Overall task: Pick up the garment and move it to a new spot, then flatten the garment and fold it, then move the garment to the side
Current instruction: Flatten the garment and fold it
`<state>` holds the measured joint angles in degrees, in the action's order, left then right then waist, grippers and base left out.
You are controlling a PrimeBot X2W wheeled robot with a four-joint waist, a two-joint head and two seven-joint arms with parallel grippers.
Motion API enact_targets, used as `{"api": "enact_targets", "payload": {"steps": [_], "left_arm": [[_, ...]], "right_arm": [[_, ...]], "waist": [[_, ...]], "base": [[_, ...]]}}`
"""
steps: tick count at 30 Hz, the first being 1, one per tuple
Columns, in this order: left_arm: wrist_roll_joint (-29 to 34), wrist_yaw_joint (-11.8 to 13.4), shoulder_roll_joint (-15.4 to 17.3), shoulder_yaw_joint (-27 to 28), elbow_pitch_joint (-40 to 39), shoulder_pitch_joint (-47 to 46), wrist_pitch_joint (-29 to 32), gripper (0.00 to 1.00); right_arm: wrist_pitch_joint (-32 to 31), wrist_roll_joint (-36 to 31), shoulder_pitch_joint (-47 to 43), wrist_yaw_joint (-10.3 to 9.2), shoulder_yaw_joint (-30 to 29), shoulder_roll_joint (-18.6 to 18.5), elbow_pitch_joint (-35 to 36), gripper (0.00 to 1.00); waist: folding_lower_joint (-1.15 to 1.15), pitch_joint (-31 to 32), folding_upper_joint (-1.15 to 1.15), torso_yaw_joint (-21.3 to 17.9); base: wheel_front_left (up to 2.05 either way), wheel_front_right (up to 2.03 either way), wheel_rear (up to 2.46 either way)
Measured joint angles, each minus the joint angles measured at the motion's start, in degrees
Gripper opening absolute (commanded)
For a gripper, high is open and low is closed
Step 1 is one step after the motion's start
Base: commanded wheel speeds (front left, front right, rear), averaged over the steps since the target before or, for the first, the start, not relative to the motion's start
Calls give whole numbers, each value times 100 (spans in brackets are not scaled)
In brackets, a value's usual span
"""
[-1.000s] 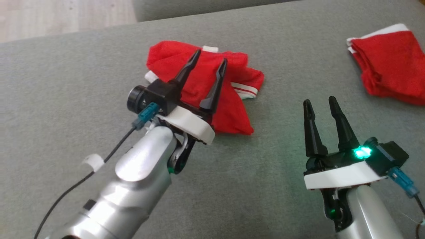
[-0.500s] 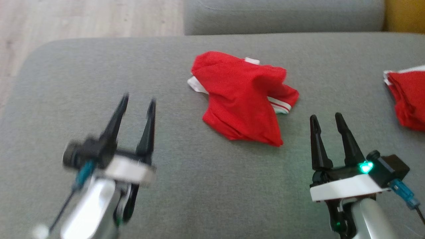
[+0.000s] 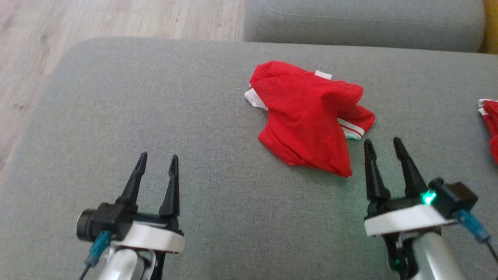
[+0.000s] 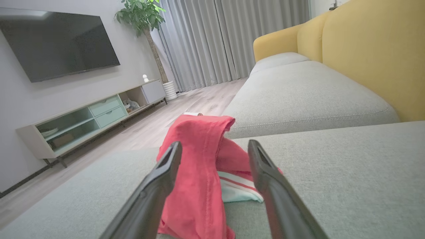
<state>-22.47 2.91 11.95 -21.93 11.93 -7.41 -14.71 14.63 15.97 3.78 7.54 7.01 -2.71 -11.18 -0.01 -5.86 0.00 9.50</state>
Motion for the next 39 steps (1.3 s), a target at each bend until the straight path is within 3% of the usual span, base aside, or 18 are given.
{"api": "enact_targets", "payload": {"steps": [15, 22, 23, 24, 25, 39], "left_arm": [[405, -472, -610, 203, 314, -335, 0, 100], [498, -603, -742, 390, 430, -449, 0, 100], [511, -633, -753, 416, 444, -449, 0, 100], [543, -646, -765, 443, 450, -449, 0, 100], [549, -649, -773, 467, 456, -449, 0, 100], [694, -767, -879, 670, 557, -417, 0, 100]], "right_arm": [[-976, 960, 2024, 0, -466, -12, -1642, 100], [-1226, 1579, 2455, 0, -225, -22, -1986, 100], [-1271, 1655, 2476, 0, -166, -22, -1986, 44], [-1271, 1724, 2487, 0, -122, -24, -1985, 5], [-1271, 1769, 2489, 0, -63, -43, -1974, 0], [-806, 1506, 2468, -1, 676, -442, -1439, 0]], "waist": [[2, -514, 0, 358], [2, -618, 0, 550], [1, -618, 0, 557], [1, -615, 0, 559], [1, -610, 0, 559], [1, -262, 0, 383]], "base": [[0, 0, 0], [0, 0, 0], [0, 0, 0], [0, 0, 0], [0, 0, 0], [0, 0, 0]]}}
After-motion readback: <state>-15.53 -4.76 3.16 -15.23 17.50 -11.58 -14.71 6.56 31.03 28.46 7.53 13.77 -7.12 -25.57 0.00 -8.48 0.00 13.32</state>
